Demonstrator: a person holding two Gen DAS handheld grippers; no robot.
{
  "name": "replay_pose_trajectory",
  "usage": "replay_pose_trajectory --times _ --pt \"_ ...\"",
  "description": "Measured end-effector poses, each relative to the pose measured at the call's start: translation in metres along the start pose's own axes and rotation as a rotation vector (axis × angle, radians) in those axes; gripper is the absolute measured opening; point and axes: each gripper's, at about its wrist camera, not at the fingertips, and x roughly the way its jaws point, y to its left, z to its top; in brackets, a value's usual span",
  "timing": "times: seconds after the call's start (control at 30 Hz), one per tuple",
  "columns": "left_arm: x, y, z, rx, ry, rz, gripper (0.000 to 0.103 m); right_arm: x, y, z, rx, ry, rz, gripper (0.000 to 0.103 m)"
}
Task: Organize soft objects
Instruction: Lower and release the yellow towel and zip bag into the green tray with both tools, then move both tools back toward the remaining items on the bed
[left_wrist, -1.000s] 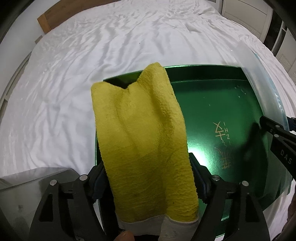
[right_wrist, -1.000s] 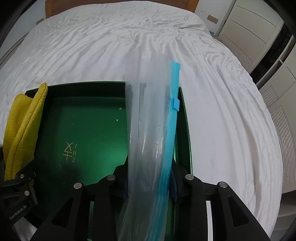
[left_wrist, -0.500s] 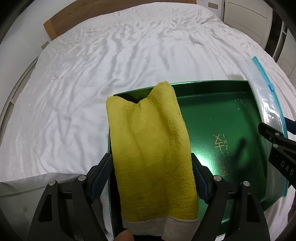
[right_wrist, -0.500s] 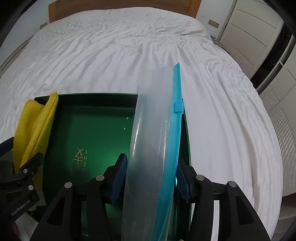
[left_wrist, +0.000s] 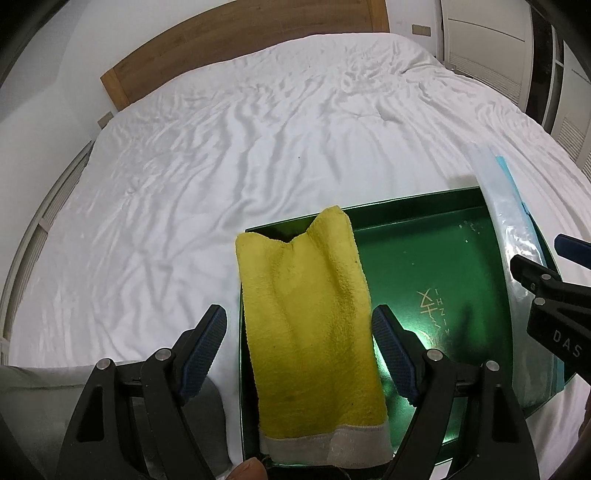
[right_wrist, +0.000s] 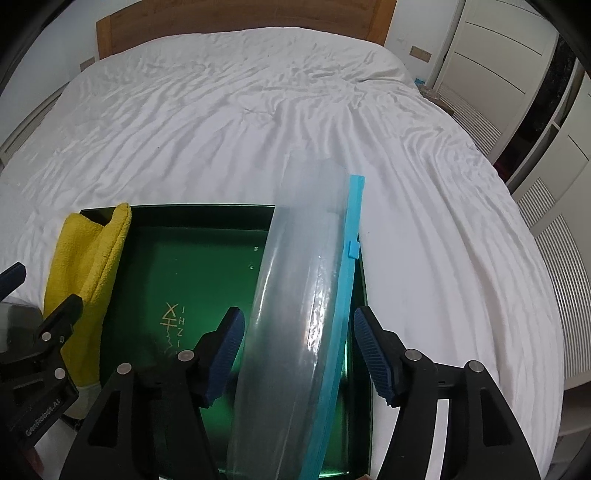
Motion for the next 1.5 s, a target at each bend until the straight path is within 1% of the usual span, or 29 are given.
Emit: replay_pose_trajectory --times 0.1,0.2,0.37,0.43,0.6,0.7,0.77,0.9,1.07,1.17,1.3,1.4,1.43,1.5 --pt "-0.002 0.0 0.0 0.005 -0.005 0.003 0.076 -0.003 0.0 -0.001 0.004 -0.002 -0.002 0.062" --pt "-0.008 -0.003 -0.003 0.012 -0.01 -0.012 0.076 -0.006 0.001 0.001 0.002 -0.004 -0.002 0.062" --pt "-0.028 -0.011 -0.009 0.01 -0.016 -0.078 0.076 -0.023 -0.002 -0.002 0.012 -0.02 -0.015 0.062" --pt "-0.036 -0.016 -0.013 0.025 -0.017 -0.101 0.076 -0.031 -0.003 -0.005 0.018 -0.028 -0.021 0.062" --pt "-0.054 -0.022 -0.032 0.034 -0.001 -0.162 0.076 -0.056 -0.011 -0.019 0.031 -0.038 -0.062 0.063" --pt "-0.069 -0.021 -0.047 0.019 0.015 -0.216 0.076 -0.072 -0.015 -0.03 0.043 -0.04 -0.081 0.063" --pt "-0.085 -0.019 -0.062 0.03 0.016 -0.253 0.076 -0.086 -0.015 -0.039 0.047 -0.049 -0.087 0.063" --pt "-0.116 -0.004 -0.09 0.051 0.014 -0.298 0.076 -0.12 -0.009 -0.069 0.045 -0.056 -0.096 0.063" --pt "-0.155 0.041 -0.133 0.057 0.02 -0.332 0.076 -0.17 0.014 -0.114 0.053 -0.067 -0.08 0.063" --pt "-0.175 0.077 -0.157 0.064 0.008 -0.323 0.076 -0.205 0.038 -0.142 0.04 -0.068 -0.056 0.063" --pt "-0.196 0.132 -0.188 0.055 0.002 -0.292 0.076 -0.246 0.081 -0.166 0.022 -0.067 -0.004 0.063" --pt "-0.207 0.177 -0.21 0.049 -0.001 -0.249 0.076 -0.272 0.122 -0.177 0.0 -0.067 0.043 0.063" --pt "-0.211 0.198 -0.219 0.043 0.0 -0.228 0.076 -0.277 0.134 -0.178 -0.008 -0.065 0.061 0.063" --pt "-0.214 0.226 -0.23 0.037 0.012 -0.206 0.076 -0.289 0.16 -0.182 -0.034 -0.068 0.083 0.063"
